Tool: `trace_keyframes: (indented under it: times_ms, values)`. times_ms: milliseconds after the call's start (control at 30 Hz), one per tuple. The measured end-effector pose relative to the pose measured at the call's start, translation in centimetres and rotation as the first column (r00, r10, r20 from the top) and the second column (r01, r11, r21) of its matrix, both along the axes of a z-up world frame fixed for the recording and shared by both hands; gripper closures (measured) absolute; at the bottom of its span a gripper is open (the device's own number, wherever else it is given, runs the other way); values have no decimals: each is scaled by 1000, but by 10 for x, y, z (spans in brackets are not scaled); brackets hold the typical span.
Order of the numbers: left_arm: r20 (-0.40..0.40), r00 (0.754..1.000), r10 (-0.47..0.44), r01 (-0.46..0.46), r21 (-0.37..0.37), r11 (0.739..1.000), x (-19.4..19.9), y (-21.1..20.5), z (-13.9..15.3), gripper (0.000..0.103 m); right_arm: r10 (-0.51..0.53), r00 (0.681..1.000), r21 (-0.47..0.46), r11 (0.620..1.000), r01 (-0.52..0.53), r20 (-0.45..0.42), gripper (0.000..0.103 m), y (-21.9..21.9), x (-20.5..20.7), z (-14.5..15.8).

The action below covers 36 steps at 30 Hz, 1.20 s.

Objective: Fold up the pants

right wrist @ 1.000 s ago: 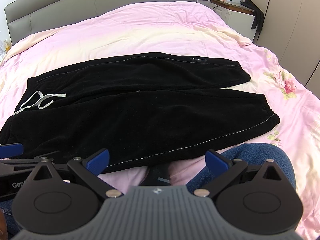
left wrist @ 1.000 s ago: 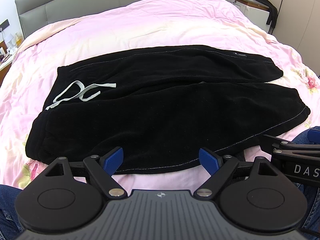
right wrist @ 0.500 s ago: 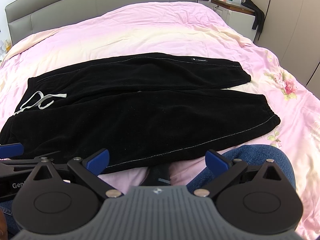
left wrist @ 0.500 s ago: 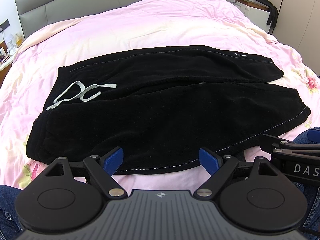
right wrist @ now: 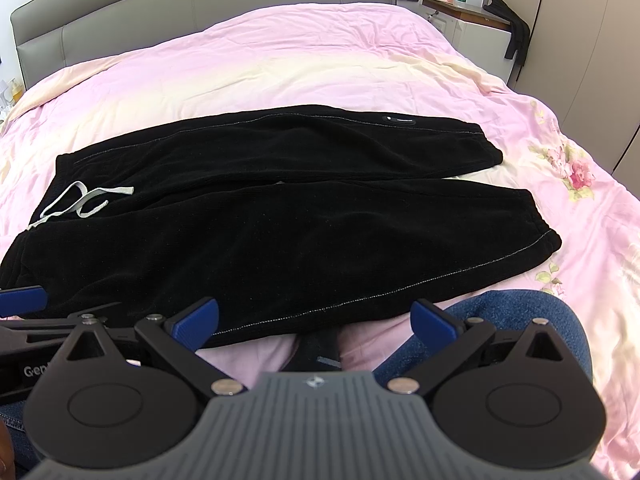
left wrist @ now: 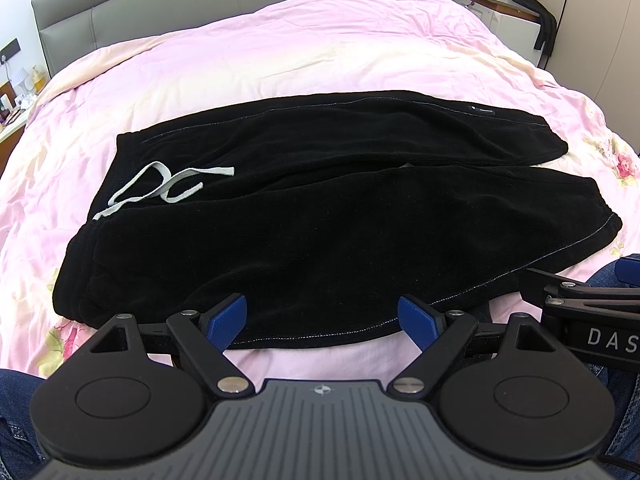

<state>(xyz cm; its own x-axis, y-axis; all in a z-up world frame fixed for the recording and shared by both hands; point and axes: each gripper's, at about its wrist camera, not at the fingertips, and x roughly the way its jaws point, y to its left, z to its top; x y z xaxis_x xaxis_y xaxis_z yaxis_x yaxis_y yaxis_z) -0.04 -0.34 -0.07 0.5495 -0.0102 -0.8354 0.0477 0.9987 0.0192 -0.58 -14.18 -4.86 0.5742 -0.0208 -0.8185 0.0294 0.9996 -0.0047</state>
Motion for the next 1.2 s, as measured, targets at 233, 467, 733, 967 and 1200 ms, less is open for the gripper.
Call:
trace_keyframes:
  times_ms: [233, 467, 733, 967, 1200]
  values:
    - [0, 1000, 0, 0, 0, 1000, 0, 0, 0, 3, 1, 1000, 0, 1000, -1, -2, 5, 0, 1, -1]
    - [1, 1000, -1, 1, 1, 1000, -1, 0, 0, 3, 0, 1000, 1, 1000, 0, -3, 5, 0, 0, -1]
    - [-1, 1000, -1, 1, -1, 1000, -1, 1, 0, 3, 0, 1000, 0, 1000, 0, -6, 5, 0, 1, -4]
    - [-2, 1000, -1, 1, 0, 1000, -1, 1, 0, 3, -1, 1000, 1, 1000, 1, -7, 5, 0, 1, -5]
    - [-7, 1000, 10, -10, -6, 1000, 0, 4, -6, 3, -23, 1000, 29, 999, 22, 11, 5, -8, 0, -6]
